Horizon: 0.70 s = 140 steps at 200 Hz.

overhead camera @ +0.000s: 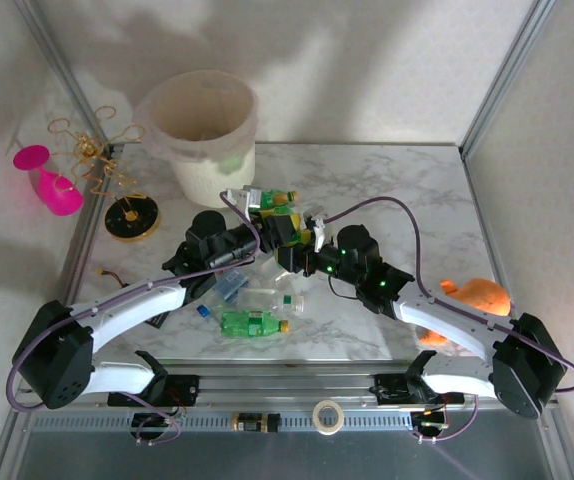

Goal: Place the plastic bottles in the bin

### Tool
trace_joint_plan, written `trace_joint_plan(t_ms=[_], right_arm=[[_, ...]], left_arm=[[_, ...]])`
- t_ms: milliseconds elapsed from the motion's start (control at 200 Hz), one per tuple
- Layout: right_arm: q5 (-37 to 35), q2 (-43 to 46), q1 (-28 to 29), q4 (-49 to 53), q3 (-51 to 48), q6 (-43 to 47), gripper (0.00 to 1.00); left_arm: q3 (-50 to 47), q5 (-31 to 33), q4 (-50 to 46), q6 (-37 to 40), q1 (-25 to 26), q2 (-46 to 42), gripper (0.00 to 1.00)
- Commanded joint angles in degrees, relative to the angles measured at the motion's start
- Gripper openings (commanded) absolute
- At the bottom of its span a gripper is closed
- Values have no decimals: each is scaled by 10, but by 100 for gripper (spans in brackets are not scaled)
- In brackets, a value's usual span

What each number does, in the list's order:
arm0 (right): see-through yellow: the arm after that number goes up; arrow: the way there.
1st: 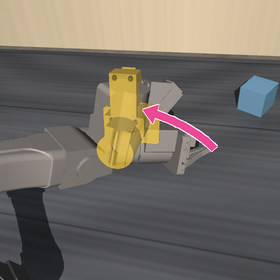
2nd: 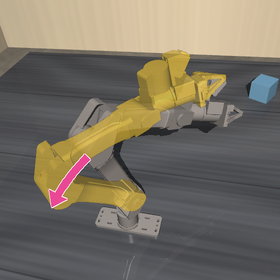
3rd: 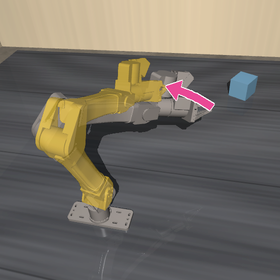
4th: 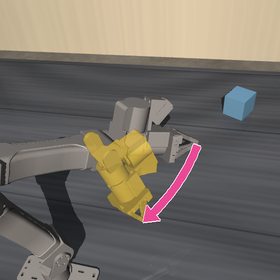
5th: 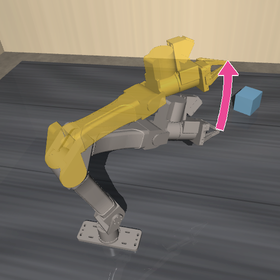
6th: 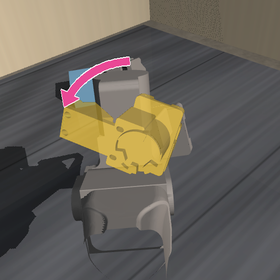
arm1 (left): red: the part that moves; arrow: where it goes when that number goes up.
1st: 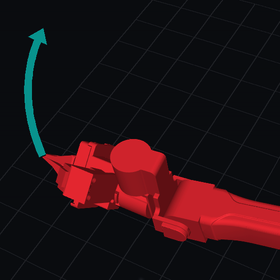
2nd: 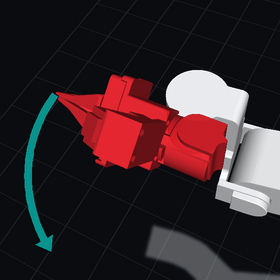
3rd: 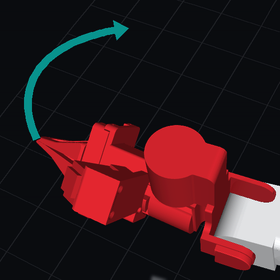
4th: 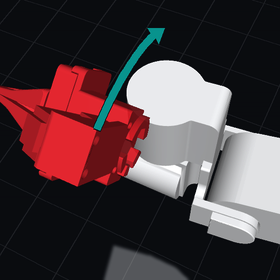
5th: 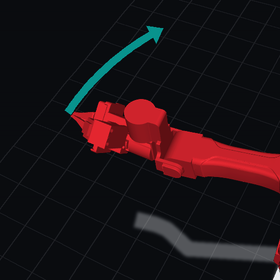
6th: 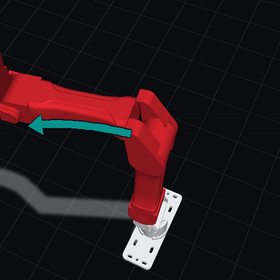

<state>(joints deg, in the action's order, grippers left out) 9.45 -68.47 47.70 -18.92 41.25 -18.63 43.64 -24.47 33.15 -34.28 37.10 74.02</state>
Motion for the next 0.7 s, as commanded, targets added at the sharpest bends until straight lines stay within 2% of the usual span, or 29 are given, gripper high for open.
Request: trace_joint_plan(t_ms=[0, 70, 260, 521, 696], right_arm=[[3, 5, -2, -24, 10, 2, 56], [0, 7, -2, -23, 11, 0, 63], [-20, 27, -1, -27, -5, -12, 88], [-46, 69, -2, -44, -57, -38, 98], [-74, 82, -2, -49, -80, -58, 99]], left_arm=[[20, 5, 8, 1, 4, 7, 46], [22, 20, 4, 1, 4, 6, 45], [39, 79, -34, 19, -3, 6, 43], [100, 108, -80, 43, -47, 21, 42], [177, 116, -107, 88, -97, 42, 41]])
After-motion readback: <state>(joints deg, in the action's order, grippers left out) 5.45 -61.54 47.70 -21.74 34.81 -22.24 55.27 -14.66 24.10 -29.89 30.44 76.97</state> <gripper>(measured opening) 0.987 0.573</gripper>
